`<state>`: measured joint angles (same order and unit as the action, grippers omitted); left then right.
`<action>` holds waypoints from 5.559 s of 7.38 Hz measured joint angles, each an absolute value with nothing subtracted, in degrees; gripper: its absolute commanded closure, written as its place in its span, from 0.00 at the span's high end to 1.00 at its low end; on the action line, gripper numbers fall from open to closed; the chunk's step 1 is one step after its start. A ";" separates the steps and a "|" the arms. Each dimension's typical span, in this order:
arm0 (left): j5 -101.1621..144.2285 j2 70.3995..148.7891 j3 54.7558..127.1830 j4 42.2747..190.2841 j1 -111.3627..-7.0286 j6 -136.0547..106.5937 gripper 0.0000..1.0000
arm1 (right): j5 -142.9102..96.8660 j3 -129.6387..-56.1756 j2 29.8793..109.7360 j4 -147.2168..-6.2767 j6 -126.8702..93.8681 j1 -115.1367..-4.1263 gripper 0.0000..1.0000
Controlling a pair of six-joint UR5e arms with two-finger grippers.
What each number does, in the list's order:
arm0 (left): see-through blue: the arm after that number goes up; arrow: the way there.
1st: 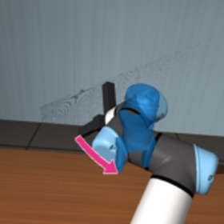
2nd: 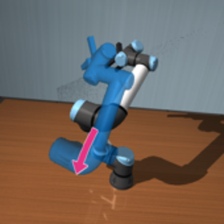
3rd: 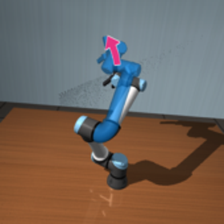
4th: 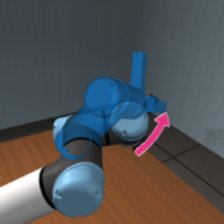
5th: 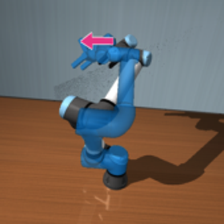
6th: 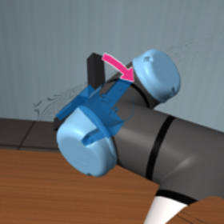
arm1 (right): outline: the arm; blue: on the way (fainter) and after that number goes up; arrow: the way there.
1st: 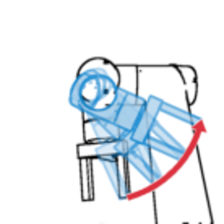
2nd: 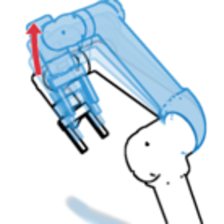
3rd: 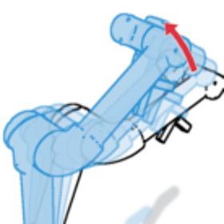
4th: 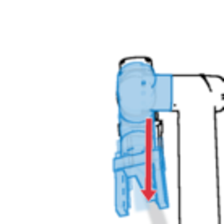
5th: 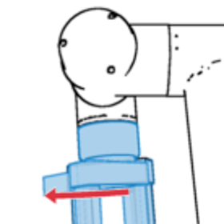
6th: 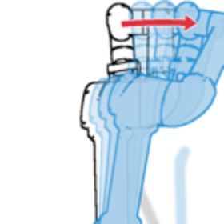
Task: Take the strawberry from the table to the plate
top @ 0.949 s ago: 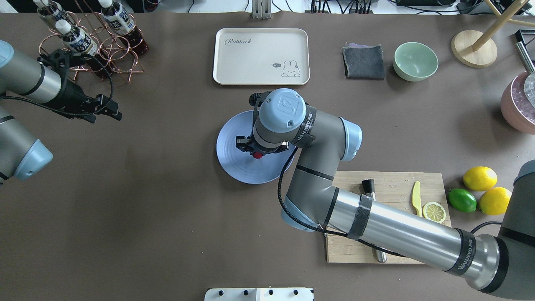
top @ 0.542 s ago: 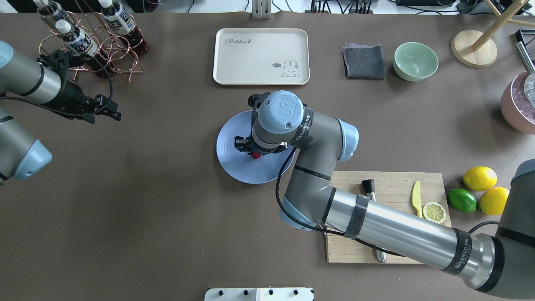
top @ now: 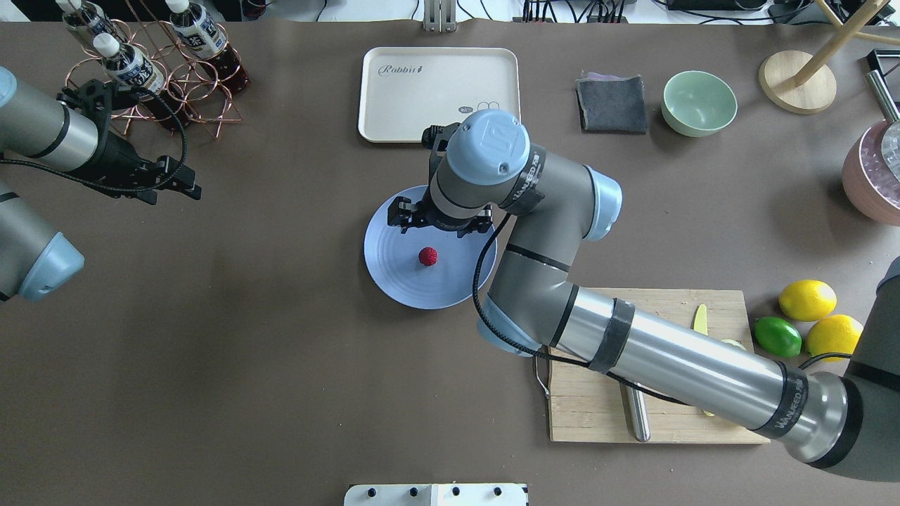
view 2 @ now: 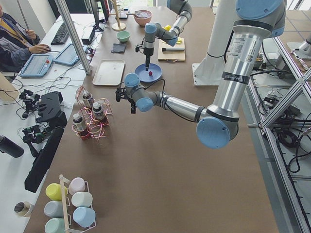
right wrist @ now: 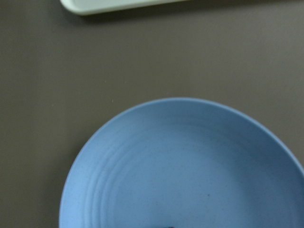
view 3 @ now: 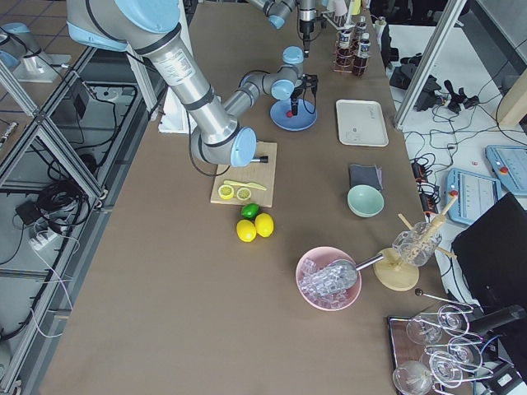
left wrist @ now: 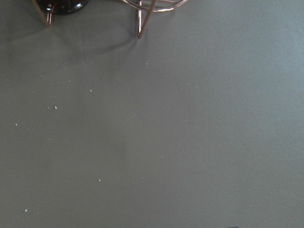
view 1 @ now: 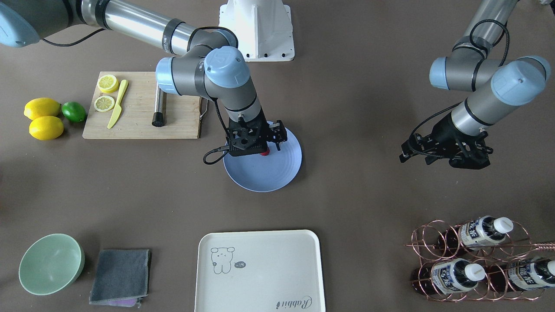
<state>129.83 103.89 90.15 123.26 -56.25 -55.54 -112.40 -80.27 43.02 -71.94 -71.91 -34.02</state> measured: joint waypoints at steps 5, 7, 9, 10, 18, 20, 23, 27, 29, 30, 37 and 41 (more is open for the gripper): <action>130.57 95.30 93.89 111.38 -69.69 -29.76 0.87 | -128.26 -91.85 59.85 -83.23 -41.54 -56.13 1.00; 130.79 93.47 94.23 103.46 -76.16 -14.92 0.88 | -133.19 -92.45 68.11 -83.79 -26.76 -65.89 1.00; 133.48 92.23 94.50 99.70 -79.71 -9.29 0.88 | -135.16 -92.61 76.59 -85.36 -11.32 -74.34 1.00; 134.41 91.93 94.50 99.28 -80.33 -8.72 0.88 | -134.94 -92.43 78.79 -89.25 -3.07 -78.00 1.00; 135.11 91.77 92.65 98.87 -82.23 -8.54 0.91 | -134.93 -89.27 81.54 -99.01 12.11 -86.16 1.00; 135.19 91.57 91.23 98.96 -84.64 -8.55 0.97 | -135.16 -89.35 81.28 -98.97 11.20 -86.21 1.00; 134.97 87.92 92.48 100.46 -85.81 -8.61 0.97 | -134.60 -89.97 81.00 -99.01 10.04 -86.22 1.00; 134.74 86.72 93.42 101.31 -85.87 -9.53 0.97 | -134.90 -90.20 80.89 -98.76 9.93 -86.22 1.00; 134.81 86.74 93.58 101.34 -85.87 -9.57 0.97 | -134.74 -90.35 80.95 -98.69 9.76 -86.22 1.00; 134.82 86.74 93.62 101.34 -85.87 -9.58 0.97 | -134.66 -90.38 80.99 -98.67 9.59 -86.22 1.00; 135.05 86.79 93.75 101.42 -85.85 -9.58 0.97 | -134.53 -91.07 81.52 -98.64 9.49 -85.88 1.00; 135.17 86.90 93.77 101.43 -85.79 -9.58 0.97 | -134.64 -91.17 81.58 -98.61 9.44 -85.67 1.00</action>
